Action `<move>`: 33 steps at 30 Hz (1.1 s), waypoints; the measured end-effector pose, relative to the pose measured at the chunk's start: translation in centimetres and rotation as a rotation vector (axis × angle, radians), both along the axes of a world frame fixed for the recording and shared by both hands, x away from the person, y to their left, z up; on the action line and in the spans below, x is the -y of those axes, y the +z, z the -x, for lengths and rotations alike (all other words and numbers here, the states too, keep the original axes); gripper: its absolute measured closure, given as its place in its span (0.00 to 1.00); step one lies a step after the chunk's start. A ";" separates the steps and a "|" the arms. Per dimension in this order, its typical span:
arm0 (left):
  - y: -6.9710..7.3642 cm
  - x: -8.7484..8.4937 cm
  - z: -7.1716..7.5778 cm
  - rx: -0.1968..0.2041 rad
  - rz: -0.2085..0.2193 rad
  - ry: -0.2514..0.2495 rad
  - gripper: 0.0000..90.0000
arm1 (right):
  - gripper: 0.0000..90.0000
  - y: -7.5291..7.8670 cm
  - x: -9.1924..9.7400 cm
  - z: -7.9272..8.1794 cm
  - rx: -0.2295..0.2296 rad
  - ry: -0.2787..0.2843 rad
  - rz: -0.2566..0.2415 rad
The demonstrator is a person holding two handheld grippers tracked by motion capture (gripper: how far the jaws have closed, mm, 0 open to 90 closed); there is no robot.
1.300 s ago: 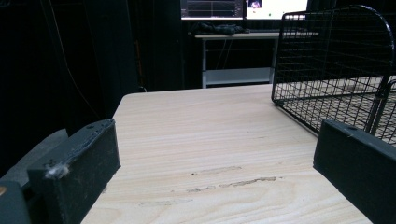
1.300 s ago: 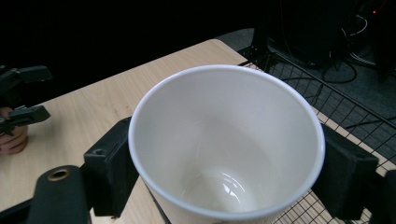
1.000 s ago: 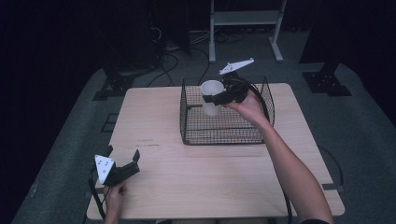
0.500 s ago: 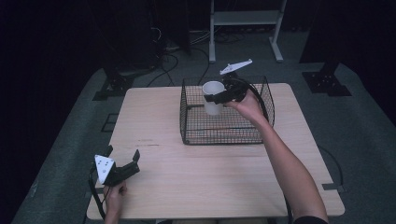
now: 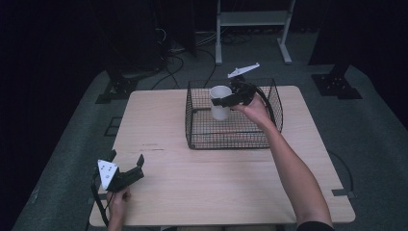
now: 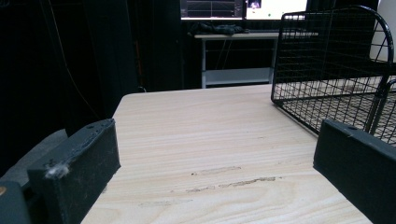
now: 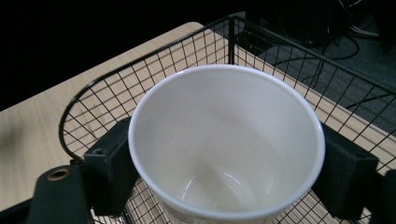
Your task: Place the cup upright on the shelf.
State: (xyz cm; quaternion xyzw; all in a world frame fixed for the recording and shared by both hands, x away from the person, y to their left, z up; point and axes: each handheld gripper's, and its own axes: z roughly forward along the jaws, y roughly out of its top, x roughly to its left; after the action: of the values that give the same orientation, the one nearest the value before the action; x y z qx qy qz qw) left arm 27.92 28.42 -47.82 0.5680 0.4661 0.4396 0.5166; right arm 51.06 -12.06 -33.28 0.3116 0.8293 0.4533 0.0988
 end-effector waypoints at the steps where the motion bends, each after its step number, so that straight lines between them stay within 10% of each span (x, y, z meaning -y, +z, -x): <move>1: 0.0 0.0 0.0 -0.001 0.001 0.000 0.00 | 0.21 -0.2 0.0 -0.1 -0.004 -0.001 0.001; 33: 0.0 0.0 0.0 0.000 0.003 -0.001 0.00 | 0.21 -5.2 0.4 -2.4 -0.116 -0.006 0.083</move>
State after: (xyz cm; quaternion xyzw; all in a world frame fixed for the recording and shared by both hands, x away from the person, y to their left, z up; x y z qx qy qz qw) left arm 27.92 28.45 -47.82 0.5676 0.4664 0.4387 0.5175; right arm 53.50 -12.45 -38.45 0.3355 0.8508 0.3992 0.0650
